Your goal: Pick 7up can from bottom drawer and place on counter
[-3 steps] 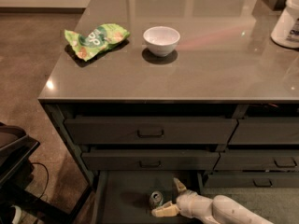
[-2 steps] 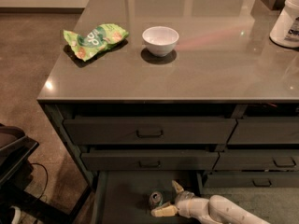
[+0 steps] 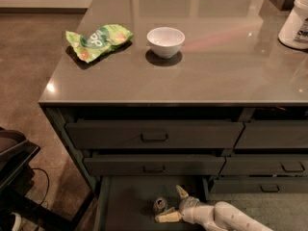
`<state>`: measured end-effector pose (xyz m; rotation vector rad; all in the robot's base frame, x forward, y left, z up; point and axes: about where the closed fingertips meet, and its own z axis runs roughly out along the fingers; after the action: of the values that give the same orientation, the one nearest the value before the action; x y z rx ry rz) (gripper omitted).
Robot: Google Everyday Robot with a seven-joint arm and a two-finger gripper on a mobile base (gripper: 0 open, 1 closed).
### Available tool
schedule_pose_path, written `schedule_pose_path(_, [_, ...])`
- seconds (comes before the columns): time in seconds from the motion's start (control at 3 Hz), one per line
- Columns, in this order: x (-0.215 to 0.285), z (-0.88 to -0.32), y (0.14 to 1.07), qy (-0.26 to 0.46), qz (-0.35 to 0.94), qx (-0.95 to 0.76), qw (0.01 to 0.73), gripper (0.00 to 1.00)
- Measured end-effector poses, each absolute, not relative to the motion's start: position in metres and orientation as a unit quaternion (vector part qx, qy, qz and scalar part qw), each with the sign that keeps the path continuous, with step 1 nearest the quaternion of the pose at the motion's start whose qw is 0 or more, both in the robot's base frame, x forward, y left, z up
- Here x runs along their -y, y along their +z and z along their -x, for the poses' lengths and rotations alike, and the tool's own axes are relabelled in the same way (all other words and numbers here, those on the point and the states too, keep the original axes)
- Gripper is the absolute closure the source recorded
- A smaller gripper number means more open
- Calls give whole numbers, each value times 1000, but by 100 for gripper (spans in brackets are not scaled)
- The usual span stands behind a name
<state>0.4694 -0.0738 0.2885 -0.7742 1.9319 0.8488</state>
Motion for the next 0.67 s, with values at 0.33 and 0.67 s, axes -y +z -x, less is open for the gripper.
schedule_pose_path(0.33, [68, -485, 266, 343, 306, -766, 449, 0])
schedule_pose_path(0.67, [62, -502, 243, 347, 303, -760, 458, 0])
